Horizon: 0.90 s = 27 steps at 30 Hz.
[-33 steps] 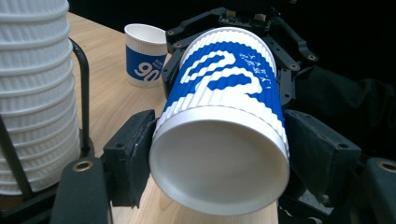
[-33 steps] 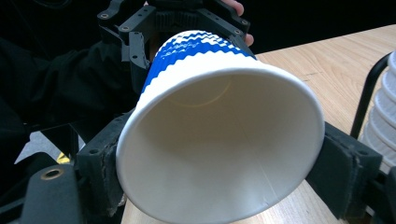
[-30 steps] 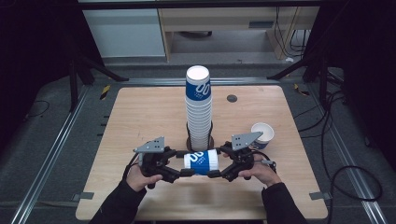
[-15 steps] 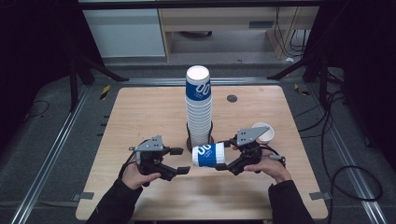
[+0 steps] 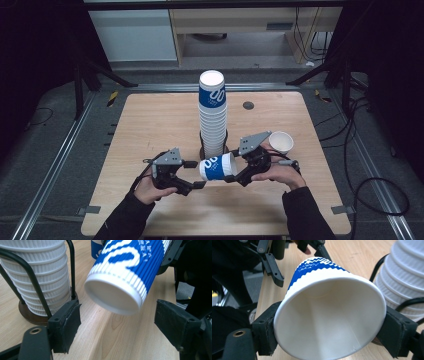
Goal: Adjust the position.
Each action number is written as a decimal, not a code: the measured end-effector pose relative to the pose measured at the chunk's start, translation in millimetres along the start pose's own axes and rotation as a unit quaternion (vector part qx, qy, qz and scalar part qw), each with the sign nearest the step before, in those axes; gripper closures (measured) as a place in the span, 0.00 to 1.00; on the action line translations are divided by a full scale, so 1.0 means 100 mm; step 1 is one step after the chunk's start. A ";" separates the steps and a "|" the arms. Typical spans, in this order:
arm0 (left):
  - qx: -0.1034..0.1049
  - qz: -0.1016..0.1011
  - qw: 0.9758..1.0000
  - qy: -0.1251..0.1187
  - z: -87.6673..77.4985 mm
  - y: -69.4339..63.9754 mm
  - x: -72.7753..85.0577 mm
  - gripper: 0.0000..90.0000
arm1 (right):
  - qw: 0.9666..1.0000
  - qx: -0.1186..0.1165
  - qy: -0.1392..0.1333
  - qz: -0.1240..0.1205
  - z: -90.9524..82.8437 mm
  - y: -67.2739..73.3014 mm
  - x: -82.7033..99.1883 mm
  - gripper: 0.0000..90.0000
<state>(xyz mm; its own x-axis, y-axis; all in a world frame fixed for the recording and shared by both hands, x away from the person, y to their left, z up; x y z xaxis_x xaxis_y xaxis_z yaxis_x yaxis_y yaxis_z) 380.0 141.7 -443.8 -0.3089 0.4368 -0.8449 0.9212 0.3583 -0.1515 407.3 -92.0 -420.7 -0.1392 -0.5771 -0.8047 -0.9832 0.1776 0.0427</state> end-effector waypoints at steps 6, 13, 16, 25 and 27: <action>-0.006 0.010 1.000 0.013 0.04 -0.03 0.01 0.22 | 0.999 -0.026 0.019 0.000 0.13 0.01 -0.07 0.19; 0.002 0.020 0.999 0.038 0.12 -0.06 0.04 0.22 | 0.998 -0.055 0.037 0.001 0.24 0.03 -0.05 0.19; 0.008 0.025 0.999 0.047 0.16 -0.08 0.06 0.21 | 0.997 -0.065 0.041 -0.002 0.26 0.05 -0.05 0.19; 0.016 0.043 0.997 0.061 0.21 -0.11 0.09 0.27 | 0.996 -0.078 0.047 -0.003 0.31 0.07 -0.04 0.17; 0.017 0.043 0.997 0.057 0.21 -0.10 0.09 0.28 | 0.997 -0.072 0.040 -0.007 0.30 0.07 -0.05 0.16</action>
<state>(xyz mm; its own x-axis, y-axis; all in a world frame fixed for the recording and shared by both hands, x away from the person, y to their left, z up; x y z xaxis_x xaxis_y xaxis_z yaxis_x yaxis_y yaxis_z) 372.6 124.6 -460.3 -0.2515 0.5560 -0.7922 0.9523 0.2882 -0.1000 404.4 -63.4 -434.3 -0.1283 -0.6420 -0.7559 -0.9911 0.0558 0.1208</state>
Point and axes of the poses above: each handheld gripper's, and its own axes: z roughly forward along the jaws, x roughly out of its underside, y roughly to its left, the point moved 3 cm from there along z, roughly forward along the jaws, and after that the axes turned 1 degree about y, right-handed, at the moved point
